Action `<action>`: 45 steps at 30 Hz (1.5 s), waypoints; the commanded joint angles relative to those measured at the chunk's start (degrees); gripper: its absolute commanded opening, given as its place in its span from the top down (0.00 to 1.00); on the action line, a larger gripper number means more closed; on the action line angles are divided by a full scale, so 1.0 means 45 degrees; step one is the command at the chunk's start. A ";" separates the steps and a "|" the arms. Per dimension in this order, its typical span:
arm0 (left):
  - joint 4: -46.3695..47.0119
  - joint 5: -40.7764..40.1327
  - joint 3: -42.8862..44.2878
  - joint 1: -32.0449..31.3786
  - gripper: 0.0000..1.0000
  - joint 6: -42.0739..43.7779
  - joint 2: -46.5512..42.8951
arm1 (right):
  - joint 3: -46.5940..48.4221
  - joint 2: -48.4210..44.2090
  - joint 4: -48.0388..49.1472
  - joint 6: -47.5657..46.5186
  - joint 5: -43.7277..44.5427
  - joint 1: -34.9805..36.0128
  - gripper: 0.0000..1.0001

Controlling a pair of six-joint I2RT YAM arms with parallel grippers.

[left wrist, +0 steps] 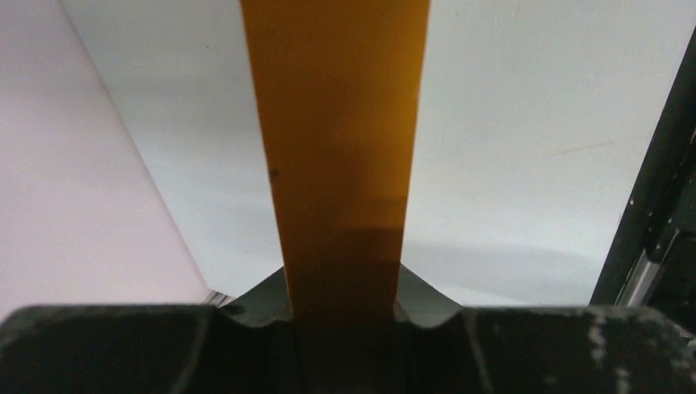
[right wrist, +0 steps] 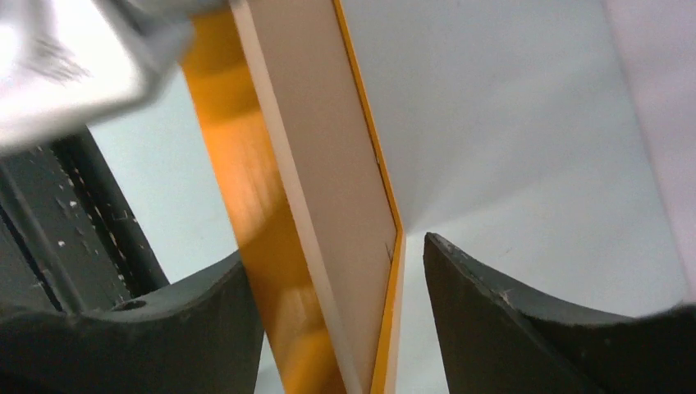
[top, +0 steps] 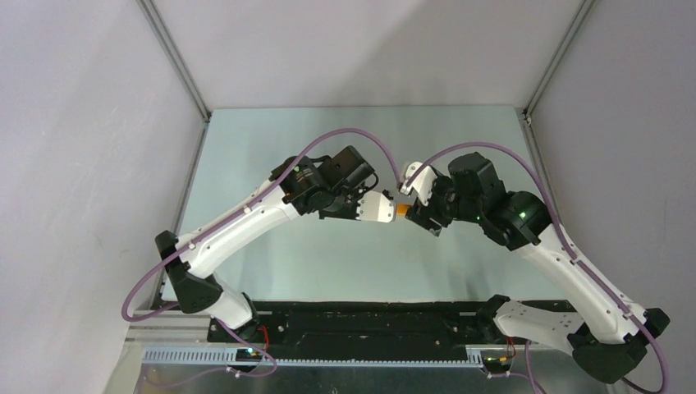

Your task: Put the photo into the frame

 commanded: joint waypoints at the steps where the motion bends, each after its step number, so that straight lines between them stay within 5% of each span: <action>1: 0.1066 0.1000 0.0297 0.0006 1.00 -0.0491 -0.0530 | -0.0395 0.0203 -0.0800 -0.0438 -0.1033 -0.0987 0.30; 12: 0.1082 0.1015 0.0374 0.0012 1.00 -0.0547 -0.0296 | -0.0395 0.0470 -0.0857 0.0001 -0.1655 -0.1238 0.31; 19: 0.1082 0.0986 0.0400 0.0011 1.00 -0.0537 -0.0138 | -0.0395 0.0512 -0.0751 0.0250 -0.0702 -0.0024 0.35; 25: 0.1070 0.0653 0.0263 0.0012 0.99 -0.0500 -0.0067 | -0.0134 0.0565 -0.1001 0.0175 -0.0227 0.0272 0.58; 35: 0.1082 0.0110 0.0143 0.0014 0.87 -0.0323 -0.0115 | 0.1055 0.0755 -0.2041 -0.0212 -0.0255 0.0538 0.83; 38: 0.1086 -0.0152 0.0208 0.0014 0.76 -0.0299 -0.0013 | 0.1348 0.0865 -0.2275 -0.0236 -0.0166 0.0708 0.99; 42: 0.1093 -0.0397 0.0731 0.0014 0.55 -0.0406 0.0270 | 0.1579 0.0909 -0.2425 -0.0217 -0.0038 0.0909 1.00; 45: 0.1111 -0.0633 0.0981 0.0014 0.28 -0.0453 0.0422 | 0.1866 0.0955 -0.2548 -0.0164 -0.0046 0.0929 1.00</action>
